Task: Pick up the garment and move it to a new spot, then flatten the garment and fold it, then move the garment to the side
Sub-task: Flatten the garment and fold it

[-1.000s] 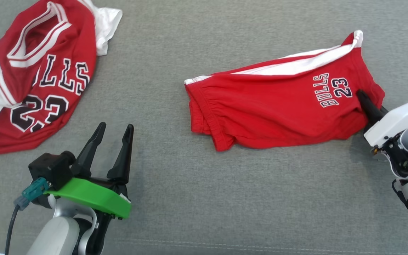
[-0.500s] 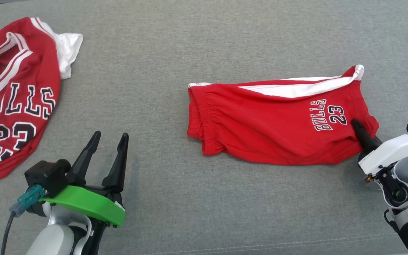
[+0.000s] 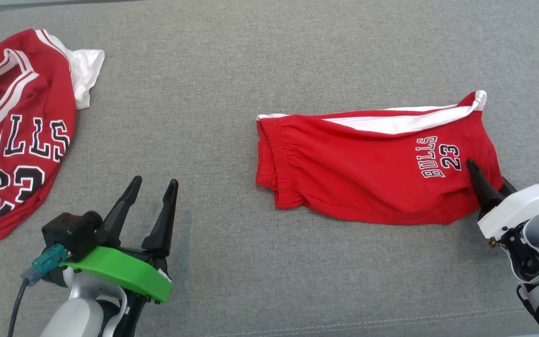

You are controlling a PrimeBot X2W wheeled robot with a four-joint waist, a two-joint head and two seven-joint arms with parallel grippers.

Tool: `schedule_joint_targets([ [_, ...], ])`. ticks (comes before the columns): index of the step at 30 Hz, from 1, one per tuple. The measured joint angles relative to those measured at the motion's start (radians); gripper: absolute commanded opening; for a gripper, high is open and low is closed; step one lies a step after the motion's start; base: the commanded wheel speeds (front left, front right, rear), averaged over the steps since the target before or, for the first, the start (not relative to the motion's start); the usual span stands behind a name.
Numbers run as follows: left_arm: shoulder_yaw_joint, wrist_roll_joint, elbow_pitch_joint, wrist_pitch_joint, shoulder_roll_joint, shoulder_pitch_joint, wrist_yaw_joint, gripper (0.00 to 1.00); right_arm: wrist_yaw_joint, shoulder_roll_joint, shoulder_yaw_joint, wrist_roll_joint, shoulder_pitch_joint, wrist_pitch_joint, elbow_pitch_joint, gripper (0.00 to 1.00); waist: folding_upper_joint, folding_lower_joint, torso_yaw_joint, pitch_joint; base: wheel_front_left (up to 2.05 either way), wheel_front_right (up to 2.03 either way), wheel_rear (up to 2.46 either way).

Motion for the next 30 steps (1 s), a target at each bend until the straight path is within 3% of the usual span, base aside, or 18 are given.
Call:
schedule_joint_targets([
  [1, 0.001, 0.0, 0.0, 0.0, 0.0, 0.0, 0.0, 1.0, 0.0, 0.001, 0.002, -0.006, 0.004, 0.0, 0.0, 1.0, 0.0, 0.0, 0.001, -0.001, 0.0, 0.0, 0.0],
  [18, -0.003, 0.0, -0.024, 0.01, 0.0, 0.001, 0.0, 1.0, -0.044, -0.036, -0.026, -0.011, 0.024, 0.012, 0.018, 1.0, 0.0, 0.0, 0.019, -0.007, 0.0, 0.0, 0.0],
  [28, -0.022, 0.005, -0.029, 0.023, 0.001, -0.003, 0.0, 1.0, -0.045, -0.039, -0.026, 0.014, -0.022, 0.072, 0.054, 1.0, 0.0, 0.0, 0.064, 0.005, 0.0, 0.0, 0.0],
  [29, -0.023, 0.005, -0.028, 0.024, 0.001, -0.003, 0.0, 1.0, -0.045, -0.04, -0.025, 0.015, -0.024, 0.08, 0.056, 0.93, 0.0, 0.0, 0.069, 0.005, 0.0, 0.0, 0.0],
  [30, -0.023, 0.005, -0.028, 0.024, 0.001, -0.003, 0.0, 1.0, -0.045, -0.042, -0.024, 0.016, -0.027, 0.09, 0.06, 0.74, 0.0, 0.0, 0.075, 0.006, 0.0, 0.0, 0.0],
])
